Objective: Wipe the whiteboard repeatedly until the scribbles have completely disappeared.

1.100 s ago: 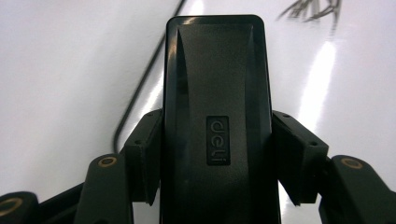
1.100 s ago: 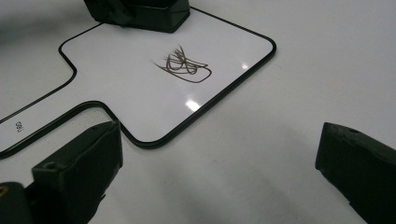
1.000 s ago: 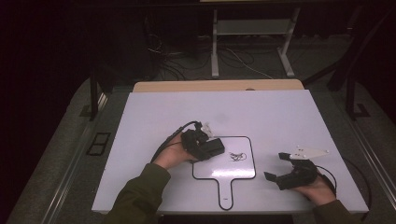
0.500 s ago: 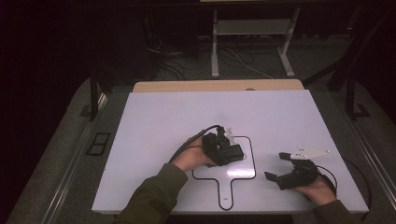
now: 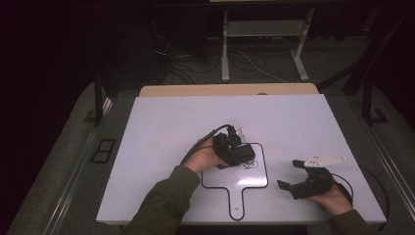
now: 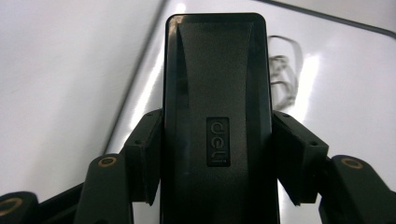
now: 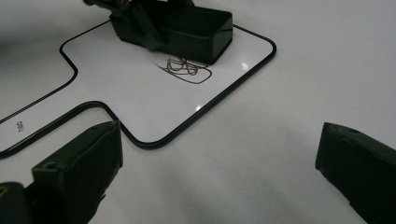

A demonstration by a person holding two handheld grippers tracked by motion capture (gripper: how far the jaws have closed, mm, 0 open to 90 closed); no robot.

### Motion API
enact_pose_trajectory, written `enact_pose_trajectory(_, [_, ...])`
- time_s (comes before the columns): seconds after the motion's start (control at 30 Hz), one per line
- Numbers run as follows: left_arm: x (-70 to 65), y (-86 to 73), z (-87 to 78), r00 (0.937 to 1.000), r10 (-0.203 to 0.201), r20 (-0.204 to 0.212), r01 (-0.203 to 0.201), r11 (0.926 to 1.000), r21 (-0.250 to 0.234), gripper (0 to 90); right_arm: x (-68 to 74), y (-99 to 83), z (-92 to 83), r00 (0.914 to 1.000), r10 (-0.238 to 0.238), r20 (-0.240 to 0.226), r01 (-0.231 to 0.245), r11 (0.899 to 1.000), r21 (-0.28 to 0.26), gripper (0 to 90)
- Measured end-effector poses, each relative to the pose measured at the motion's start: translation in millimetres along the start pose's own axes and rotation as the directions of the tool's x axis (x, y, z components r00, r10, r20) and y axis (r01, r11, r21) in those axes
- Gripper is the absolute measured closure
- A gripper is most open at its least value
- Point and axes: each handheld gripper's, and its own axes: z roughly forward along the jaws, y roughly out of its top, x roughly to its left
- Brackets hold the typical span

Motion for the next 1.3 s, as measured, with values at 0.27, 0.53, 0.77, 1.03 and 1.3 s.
enact_pose_trajectory(0.27, [-15.4,9.8,5.6,0.9989,0.04,0.022,-0.04,0.9992,-0.007,38.9,0.7,0.4,0.0,1.0,-0.003,0.002,0.003,1.0,-0.001,0.0])
enact_pose_trajectory(0.53, [15.8,13.3,9.3,0.9993,-0.027,-0.028,0.026,0.9996,-0.009,38.8,-0.7,0.2,-1.0,1.0,-0.005,0.001,0.005,1.0,-0.005,0.0])
enact_pose_trajectory(0.77, [7.7,17.1,9.8,0.9999,0.008,-0.01,-0.008,1.0,0.001,38.8,-1.6,0.1,-2.3,1.0,-0.001,0.002,0.001,1.0,-0.009,0.0])
enact_pose_trajectory(1.03, [-21.7,26.2,13.3,0.9948,0.096,0.034,-0.097,0.9953,0.006,38.9,-1.0,0.3,-2.4,1.0,0.003,0.004,-0.003,1.0,-0.008,0.0])
enact_pose_trajectory(1.3, [10.5,28.3,17.0,1.0,-0.003,-0.001,0.003,1.0,-0.008,38.9,-1.8,0.3,-3.1,1.0,0.001,0.005,-0.001,1.0,-0.008,0.0])
